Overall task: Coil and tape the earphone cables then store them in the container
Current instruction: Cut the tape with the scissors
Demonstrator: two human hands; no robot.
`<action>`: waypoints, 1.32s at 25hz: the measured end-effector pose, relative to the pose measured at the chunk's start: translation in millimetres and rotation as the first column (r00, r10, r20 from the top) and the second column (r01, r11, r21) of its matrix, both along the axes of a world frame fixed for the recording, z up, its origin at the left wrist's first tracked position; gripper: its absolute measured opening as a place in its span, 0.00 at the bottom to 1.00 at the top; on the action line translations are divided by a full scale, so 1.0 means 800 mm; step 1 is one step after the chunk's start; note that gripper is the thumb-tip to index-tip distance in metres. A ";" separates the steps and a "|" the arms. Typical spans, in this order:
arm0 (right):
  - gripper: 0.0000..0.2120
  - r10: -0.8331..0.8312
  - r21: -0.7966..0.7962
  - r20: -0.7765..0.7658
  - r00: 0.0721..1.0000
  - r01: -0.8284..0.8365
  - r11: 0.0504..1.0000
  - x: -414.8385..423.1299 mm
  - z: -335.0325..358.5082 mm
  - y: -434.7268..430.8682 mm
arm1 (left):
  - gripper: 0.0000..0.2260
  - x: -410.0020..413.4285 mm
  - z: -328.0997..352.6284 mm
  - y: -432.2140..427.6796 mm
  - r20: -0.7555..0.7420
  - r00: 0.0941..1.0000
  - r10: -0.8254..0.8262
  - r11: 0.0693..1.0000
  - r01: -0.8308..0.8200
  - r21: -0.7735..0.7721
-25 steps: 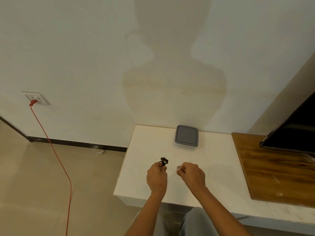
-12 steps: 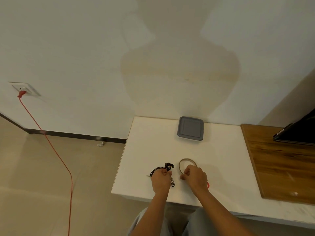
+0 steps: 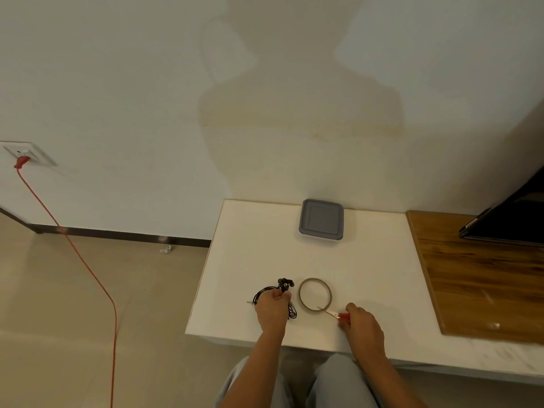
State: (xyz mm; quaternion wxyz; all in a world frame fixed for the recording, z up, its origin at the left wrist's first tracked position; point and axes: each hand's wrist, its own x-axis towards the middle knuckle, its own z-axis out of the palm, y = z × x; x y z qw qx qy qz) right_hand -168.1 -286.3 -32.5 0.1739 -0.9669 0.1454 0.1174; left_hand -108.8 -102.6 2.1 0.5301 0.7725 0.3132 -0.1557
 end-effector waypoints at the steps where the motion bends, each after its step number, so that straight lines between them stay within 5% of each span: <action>1: 0.07 0.008 -0.033 -0.041 0.999 -0.009 0.999 -0.001 0.003 0.001 | 0.14 -0.001 -0.001 0.001 -0.003 1.000 0.015 1.000 -0.015 -0.015; 13: 0.06 -0.100 -0.057 -0.127 0.987 0.094 0.994 0.036 0.013 -0.016 | 0.16 -0.002 -0.005 0.006 -0.012 0.997 0.075 0.986 -0.076 -0.150; 22: 0.10 -0.104 -0.319 -0.179 0.978 0.042 0.947 0.017 0.024 -0.029 | 0.15 -0.004 -0.007 0.008 0.004 0.999 0.054 0.985 -0.052 -0.165; 24: 0.08 -0.123 -0.165 -0.202 0.972 0.090 0.982 0.011 0.024 -0.037 | 0.14 -0.005 -0.008 0.007 -0.006 0.999 0.051 0.986 -0.051 -0.157; 27: 0.08 -0.077 0.271 -0.231 0.970 0.140 0.952 0.006 0.030 -0.038 | 0.12 -0.005 -0.007 0.007 -0.011 0.999 0.049 0.987 -0.050 -0.154; 30: 0.10 -0.003 0.600 -0.393 0.920 0.259 0.757 0.016 0.056 -0.012 | 0.10 -0.004 -0.010 0.008 -0.008 0.999 0.037 0.988 -0.038 -0.152; 33: 0.11 0.110 0.719 -0.598 0.794 0.471 0.511 0.032 0.063 0.007 | 0.08 -0.003 -0.009 0.010 -0.014 0.999 0.050 0.986 -0.051 -0.158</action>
